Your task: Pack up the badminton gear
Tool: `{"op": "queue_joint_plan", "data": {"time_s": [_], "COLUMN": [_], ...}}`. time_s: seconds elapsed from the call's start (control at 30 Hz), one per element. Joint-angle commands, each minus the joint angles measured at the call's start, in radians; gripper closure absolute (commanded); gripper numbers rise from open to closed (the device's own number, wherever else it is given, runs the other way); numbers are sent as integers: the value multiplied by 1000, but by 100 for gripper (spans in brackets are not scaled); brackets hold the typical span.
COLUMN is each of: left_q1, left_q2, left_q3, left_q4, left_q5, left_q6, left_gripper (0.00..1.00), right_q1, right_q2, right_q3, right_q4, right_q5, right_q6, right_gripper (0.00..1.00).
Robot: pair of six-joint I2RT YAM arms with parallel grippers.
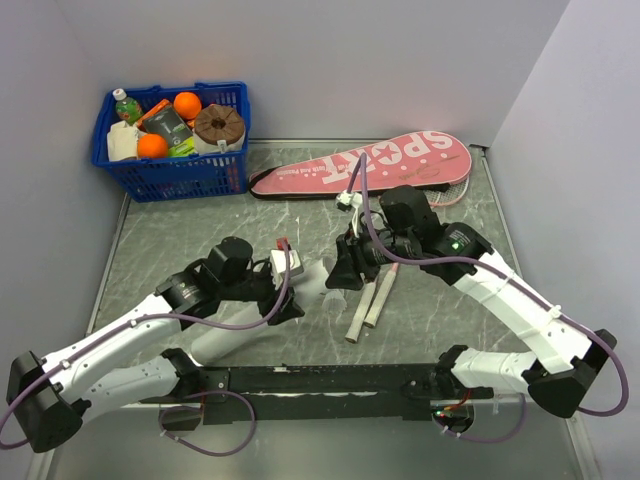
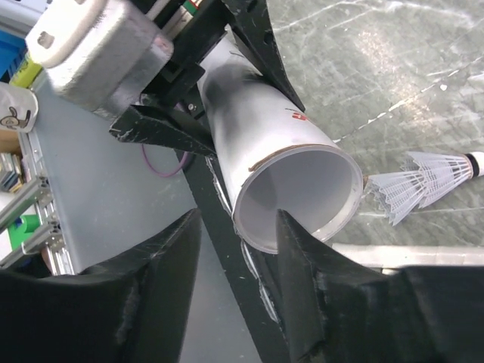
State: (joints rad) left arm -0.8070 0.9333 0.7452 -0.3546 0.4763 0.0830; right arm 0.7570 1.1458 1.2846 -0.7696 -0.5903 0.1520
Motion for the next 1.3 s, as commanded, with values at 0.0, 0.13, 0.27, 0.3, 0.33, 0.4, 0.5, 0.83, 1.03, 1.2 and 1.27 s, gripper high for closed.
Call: {"op": "queue_joint_plan", "data": {"time_s": [0.0,0.13,0.27,0.3,0.33,0.4,0.5,0.83,1.03,1.2,1.27], "left_q1": [-6,-6,-6,-6,-8,-6,-8,-9,-11,-17,-18], "left_q2": [-14,-19,-34,-36,-42,-54,-74,-128,-178,-188,-186], "left_q3": [0,-1,-18,-20,-23,-27,-36,-66,-101,-110,-109], "left_q4": [57,62,75,78,80,82,95,131,166,177,174], "left_q5": [4,7,1,1,-1,-4,-5,-11,-22,-21,-27], "left_q6": [-19,-14,-12,-11,-11,-9,-11,-15,-29,-32,-31], "left_gripper": [99,99,99,99,99,99,99,99,99,99,99], "right_q1": [8,8,8,10,8,8,8,8,2,-7,-12], "right_q2": [-1,-3,-6,-6,-8,-3,-3,-37,-100,-124,-133], "right_q3": [19,-4,-25,-27,-28,-27,-27,-77,-73,-64,-68], "right_q4": [47,85,130,141,141,142,142,219,196,152,147], "right_q5": [-35,-75,-132,-155,-163,-172,-189,-285,-273,-243,-241], "right_q6": [-16,3,20,24,24,27,27,69,54,41,37], "right_gripper": [53,64,71,73,74,78,84,100,100,100,100]}}
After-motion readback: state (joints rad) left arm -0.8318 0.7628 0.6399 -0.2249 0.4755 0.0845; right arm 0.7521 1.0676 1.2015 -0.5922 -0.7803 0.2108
